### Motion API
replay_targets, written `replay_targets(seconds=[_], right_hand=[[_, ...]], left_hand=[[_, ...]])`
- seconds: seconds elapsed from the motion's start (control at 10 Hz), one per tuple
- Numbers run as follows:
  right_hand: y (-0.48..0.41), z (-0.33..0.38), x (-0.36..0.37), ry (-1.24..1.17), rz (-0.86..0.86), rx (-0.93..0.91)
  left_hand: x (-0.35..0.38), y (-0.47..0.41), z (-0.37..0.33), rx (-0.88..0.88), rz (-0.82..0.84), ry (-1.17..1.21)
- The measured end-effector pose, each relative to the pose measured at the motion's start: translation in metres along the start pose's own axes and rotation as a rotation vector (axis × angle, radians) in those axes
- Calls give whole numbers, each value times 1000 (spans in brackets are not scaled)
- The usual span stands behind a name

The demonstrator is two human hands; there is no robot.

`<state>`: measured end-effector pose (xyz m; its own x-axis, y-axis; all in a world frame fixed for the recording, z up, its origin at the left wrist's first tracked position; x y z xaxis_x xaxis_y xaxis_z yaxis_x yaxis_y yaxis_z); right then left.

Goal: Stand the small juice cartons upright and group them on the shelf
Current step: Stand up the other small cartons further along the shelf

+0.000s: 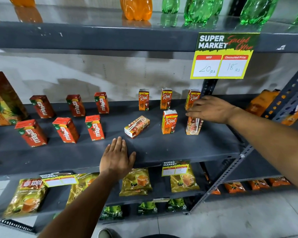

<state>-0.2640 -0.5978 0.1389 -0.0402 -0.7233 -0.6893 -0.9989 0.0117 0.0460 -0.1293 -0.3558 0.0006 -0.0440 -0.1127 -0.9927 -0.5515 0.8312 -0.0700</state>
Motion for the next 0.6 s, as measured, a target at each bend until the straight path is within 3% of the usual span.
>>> replay_targets(seconds=[0.1,0.3,0.6], right_hand=[[1,-4,-3,-1,-3,5],[3,-5,6,-35,191,15],[2,-34,29,-489,459,430]], left_hand=[[0,0,0,-4,-1,-3],[0,0,0,-1,-6,-8],[1,0,0,1,-3,-1]])
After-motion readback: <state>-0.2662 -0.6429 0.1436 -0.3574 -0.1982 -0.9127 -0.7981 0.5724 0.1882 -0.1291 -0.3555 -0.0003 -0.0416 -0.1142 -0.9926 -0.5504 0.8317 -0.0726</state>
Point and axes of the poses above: each hand's wrist, its own y-axis away from the middle knuckle, its own x-axis out of the palm, z = x × y, the point moved 10 cm from there along -y, towards the middle knuckle, and after that the axes turned 8 degrees about x, right-handed, at the moved point
